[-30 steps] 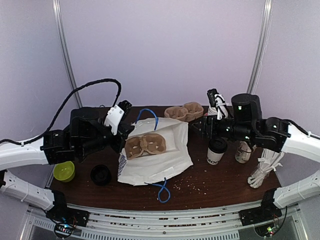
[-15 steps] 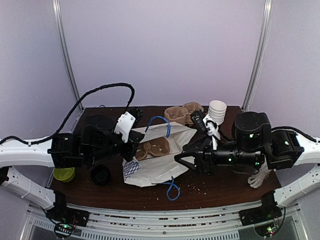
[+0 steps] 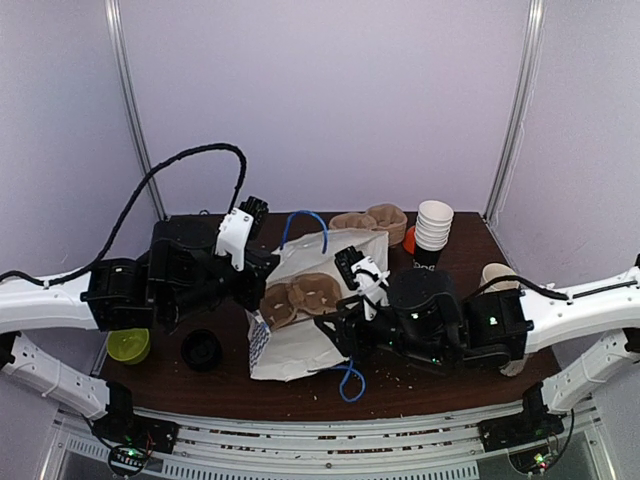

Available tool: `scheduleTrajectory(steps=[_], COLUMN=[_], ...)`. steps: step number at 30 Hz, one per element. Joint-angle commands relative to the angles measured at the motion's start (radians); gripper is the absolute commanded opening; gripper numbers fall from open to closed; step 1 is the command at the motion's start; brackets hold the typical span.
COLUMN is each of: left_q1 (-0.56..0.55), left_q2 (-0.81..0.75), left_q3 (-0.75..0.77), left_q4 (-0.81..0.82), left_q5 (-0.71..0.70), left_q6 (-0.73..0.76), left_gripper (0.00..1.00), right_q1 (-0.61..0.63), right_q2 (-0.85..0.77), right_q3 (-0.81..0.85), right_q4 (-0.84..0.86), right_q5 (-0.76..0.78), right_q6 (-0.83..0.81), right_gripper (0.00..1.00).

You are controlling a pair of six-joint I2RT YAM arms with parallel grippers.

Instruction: Pack the takeout coffee

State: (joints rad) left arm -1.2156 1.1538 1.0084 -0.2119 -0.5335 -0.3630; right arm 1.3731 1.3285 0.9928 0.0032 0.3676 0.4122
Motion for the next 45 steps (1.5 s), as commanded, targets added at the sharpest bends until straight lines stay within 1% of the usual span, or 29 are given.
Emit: scheduleTrajectory(steps=[1, 4, 7, 14, 19, 25, 29, 36, 41, 45], left_q1=[-0.009, -0.01, -0.013, -0.025, -0.032, -0.039, -0.042, -0.042, -0.042, -0.042], left_q2=[-0.043, -0.046, -0.042, -0.045, -0.037, -0.022, -0.012, 0.0, 0.002, 0.006], left_q3=[0.039, 0.046, 0.051, 0.02, 0.016, 0.028, 0.034, 0.038, 0.041, 0.044], left_q4=[0.043, 0.048, 0.048, 0.076, 0.088, 0.095, 0.095, 0.096, 0.106, 0.106], left_q5=[-0.016, -0.013, -0.014, -0.034, -0.031, -0.026, -0.023, -0.043, -0.027, -0.013], left_q6=[-0.046, -0.056, -0.068, -0.092, -0.094, -0.094, -0.1, -0.133, -0.132, -0.132], left_gripper=[0.0, 0.0, 0.0, 0.0, 0.0, 0.0, 0.0, 0.0, 0.0, 0.0], right_q1=[-0.03, -0.055, -0.072, -0.142, -0.181, -0.214, -0.219, -0.224, -0.234, -0.242], right_q2=[0.091, 0.156, 0.22, 0.281, 0.344, 0.42, 0.449, 0.444, 0.502, 0.527], right_q3=[0.039, 0.068, 0.109, 0.107, 0.148, 0.21, 0.222, 0.126, 0.156, 0.141], right_q4=[0.075, 0.086, 0.061, 0.04, -0.003, -0.029, -0.003, 0.19, 0.152, 0.176], right_q5=[0.048, 0.023, 0.013, -0.017, -0.045, -0.073, -0.055, -0.03, -0.025, -0.005], right_q6=[0.05, 0.073, 0.097, 0.189, 0.182, 0.167, 0.153, 0.114, 0.098, 0.105], right_gripper=[0.51, 0.54, 0.56, 0.58, 0.58, 0.61, 0.61, 0.66, 0.67, 0.67])
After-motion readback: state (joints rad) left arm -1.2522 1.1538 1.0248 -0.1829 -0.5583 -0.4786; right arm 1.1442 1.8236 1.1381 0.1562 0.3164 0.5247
